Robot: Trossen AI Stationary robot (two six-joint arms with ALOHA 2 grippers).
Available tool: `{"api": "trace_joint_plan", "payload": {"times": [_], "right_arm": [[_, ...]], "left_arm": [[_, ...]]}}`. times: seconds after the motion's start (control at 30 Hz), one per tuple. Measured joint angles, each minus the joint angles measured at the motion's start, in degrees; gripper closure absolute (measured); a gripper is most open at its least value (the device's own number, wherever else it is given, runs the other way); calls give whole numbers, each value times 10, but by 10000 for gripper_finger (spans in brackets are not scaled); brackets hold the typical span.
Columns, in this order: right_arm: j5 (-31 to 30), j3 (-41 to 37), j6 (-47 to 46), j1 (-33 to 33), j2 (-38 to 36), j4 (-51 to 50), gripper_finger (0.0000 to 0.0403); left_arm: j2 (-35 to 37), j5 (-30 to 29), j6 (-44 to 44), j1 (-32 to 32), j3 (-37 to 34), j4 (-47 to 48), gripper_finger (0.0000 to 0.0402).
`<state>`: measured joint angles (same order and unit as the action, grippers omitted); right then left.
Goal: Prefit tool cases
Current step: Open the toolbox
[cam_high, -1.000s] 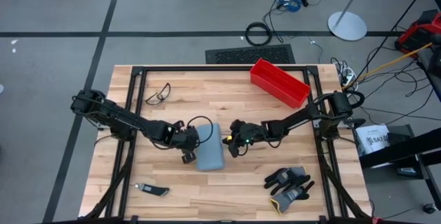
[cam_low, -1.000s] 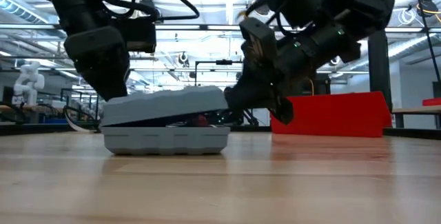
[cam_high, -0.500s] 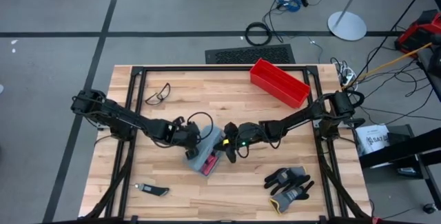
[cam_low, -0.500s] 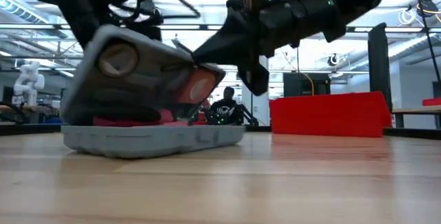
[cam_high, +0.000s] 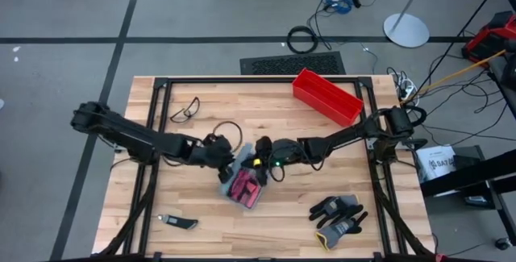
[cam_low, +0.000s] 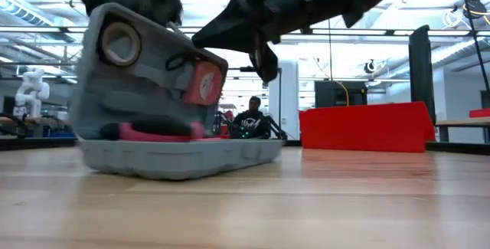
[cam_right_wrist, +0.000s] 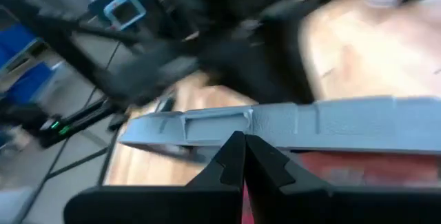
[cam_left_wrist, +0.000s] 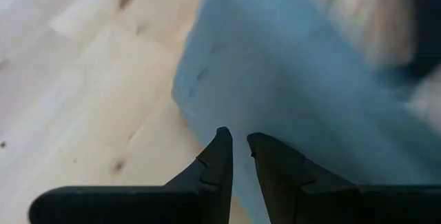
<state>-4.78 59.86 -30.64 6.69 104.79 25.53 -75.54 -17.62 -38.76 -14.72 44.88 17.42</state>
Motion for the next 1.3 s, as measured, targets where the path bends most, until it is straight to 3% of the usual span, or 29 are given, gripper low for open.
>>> {"api": "trace_joint_plan", "payload": {"times": [0.3,0.47,0.8,1.07,1.3], "right_arm": [[-60,38,35,-21,4,-94,403],[-53,37,43,-40,3,-107,403],[-44,37,67,-57,3,-103,403],[-40,37,114,-26,-6,-105,403],[-41,37,114,18,-29,-228,403]], "left_arm": [[130,0,0,-4,2,15,333],[167,-21,18,-16,1,18,333],[152,-39,16,-24,0,49,333],[131,-52,16,-24,-1,68,333],[129,-99,-37,-23,-1,191,333]]}}
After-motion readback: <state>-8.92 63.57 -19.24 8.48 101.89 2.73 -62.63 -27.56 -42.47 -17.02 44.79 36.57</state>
